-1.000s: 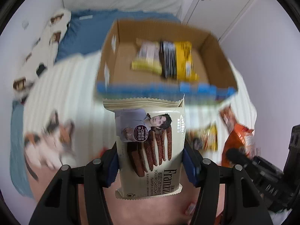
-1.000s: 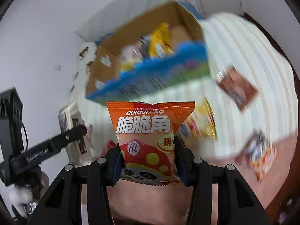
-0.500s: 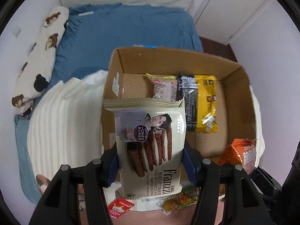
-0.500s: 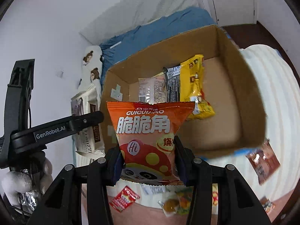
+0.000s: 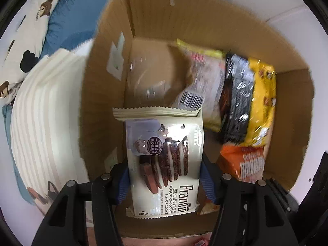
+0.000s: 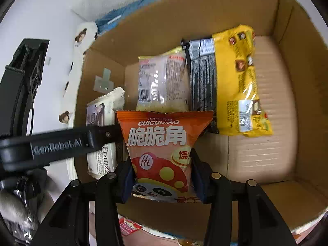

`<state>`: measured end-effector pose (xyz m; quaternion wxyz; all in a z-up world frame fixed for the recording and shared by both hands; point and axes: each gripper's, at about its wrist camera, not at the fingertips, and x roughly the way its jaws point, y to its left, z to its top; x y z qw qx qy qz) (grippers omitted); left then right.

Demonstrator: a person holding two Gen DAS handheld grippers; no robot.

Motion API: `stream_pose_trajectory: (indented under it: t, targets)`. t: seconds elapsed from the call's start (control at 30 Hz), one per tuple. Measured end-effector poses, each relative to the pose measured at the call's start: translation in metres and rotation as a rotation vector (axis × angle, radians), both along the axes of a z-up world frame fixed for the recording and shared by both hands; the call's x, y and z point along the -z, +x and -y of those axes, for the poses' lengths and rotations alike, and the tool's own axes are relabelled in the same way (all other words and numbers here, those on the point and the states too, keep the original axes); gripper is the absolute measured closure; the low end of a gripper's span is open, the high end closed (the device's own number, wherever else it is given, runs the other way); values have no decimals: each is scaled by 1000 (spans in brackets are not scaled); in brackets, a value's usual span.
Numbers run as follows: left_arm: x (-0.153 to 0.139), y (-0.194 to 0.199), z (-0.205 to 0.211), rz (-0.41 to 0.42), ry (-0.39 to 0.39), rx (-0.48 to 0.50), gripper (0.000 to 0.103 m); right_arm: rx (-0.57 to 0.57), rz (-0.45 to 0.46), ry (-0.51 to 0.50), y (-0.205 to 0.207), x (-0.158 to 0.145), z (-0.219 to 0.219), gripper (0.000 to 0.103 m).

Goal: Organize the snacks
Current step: 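Carry both packets into the box and open both grippers, then withdraw both grippers from the box toward the remaining snacks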

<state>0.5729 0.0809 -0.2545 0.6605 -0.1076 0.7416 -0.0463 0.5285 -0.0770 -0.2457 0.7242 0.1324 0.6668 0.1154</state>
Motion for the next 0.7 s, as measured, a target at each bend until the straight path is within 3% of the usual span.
stream_pose_trajectory:
  t: [0.07, 0.1, 0.17, 0.5, 0.7]
  targets:
    - [6, -2, 4, -9, 12, 14, 42, -22, -33, -28, 3, 9, -4, 26]
    - [6, -3, 5, -4, 17, 20, 40, -33, -37, -44, 4, 12, -5, 7]
    - [4, -4, 7, 12, 14, 19, 11, -53, -35, -71, 6, 13, -7, 5]
    - [-28, -13, 12, 104, 30, 1, 10, -40, 8, -95, 2, -14, 8, 5]
    - [-81, -41, 12, 321, 82, -11, 10, -9, 115, -130, -16, -54, 24, 5]
